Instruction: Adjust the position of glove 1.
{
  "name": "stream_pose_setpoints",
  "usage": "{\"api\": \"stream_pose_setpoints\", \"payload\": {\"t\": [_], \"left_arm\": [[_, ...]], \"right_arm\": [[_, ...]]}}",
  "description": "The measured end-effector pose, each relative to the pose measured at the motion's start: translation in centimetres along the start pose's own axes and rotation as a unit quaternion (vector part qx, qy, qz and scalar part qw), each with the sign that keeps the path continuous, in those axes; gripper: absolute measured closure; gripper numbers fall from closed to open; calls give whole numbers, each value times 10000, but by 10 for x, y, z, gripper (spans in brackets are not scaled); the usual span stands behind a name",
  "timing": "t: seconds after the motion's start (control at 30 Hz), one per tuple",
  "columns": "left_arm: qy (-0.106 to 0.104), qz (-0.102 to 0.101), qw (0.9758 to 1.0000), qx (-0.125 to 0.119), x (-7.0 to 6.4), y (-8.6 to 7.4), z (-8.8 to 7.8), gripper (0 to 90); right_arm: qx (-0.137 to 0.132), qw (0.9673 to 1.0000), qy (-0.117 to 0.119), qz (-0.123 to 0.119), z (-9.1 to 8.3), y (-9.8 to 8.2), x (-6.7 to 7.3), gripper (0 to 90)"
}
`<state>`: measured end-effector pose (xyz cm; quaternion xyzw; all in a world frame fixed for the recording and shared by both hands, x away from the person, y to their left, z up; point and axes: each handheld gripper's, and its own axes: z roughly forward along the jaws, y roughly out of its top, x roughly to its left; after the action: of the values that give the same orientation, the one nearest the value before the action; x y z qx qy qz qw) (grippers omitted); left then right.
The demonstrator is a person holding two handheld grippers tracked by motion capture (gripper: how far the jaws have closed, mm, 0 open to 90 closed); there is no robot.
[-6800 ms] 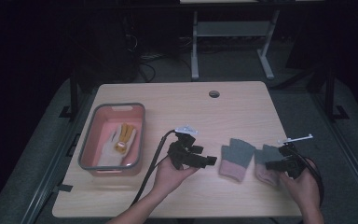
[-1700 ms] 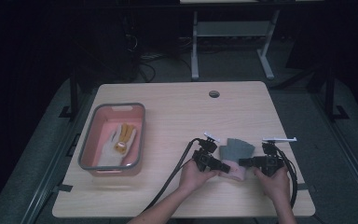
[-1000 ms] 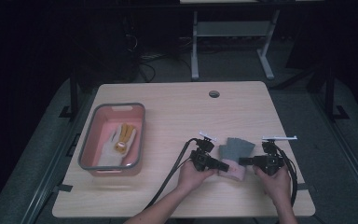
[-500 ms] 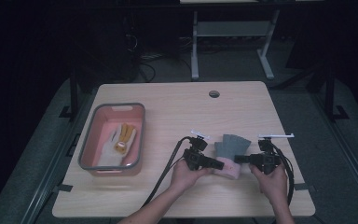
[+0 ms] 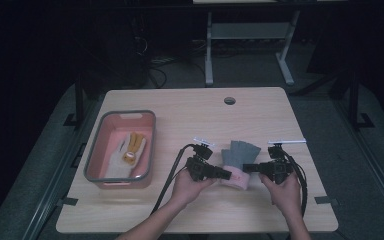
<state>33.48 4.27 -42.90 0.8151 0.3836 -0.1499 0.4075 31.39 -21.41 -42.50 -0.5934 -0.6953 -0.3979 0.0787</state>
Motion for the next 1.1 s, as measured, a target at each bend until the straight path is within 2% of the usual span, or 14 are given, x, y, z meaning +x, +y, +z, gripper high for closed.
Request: {"api": "stream_pose_setpoints", "payload": {"t": [0.17, 0.37, 0.67, 0.87, 0.9, 1.1], "left_arm": [[2, -68, 9999, -89, 3, -1, -12, 653], [42, -48, 9998, -212, 6, -2, -30, 653], [163, -91, 9995, -265, 15, -4, -53, 653], [206, -107, 9991, -348, 18, -4, -64, 653], [216, -113, 9991, -337, 19, -4, -66, 653], [248, -141, 9988, -397, 22, -5, -75, 654]], "right_arm": [[35, 9999, 42, -90, 4, 6, 9, 786], [89, 9998, 100, -163, 8, 17, 24, 786], [206, 9990, 159, -371, 23, 30, 45, 786], [218, 9985, 291, -410, 29, 37, 52, 786], [236, 9987, 285, -363, 29, 38, 54, 786], [250, 9981, 309, -465, 34, 44, 61, 785]]}}
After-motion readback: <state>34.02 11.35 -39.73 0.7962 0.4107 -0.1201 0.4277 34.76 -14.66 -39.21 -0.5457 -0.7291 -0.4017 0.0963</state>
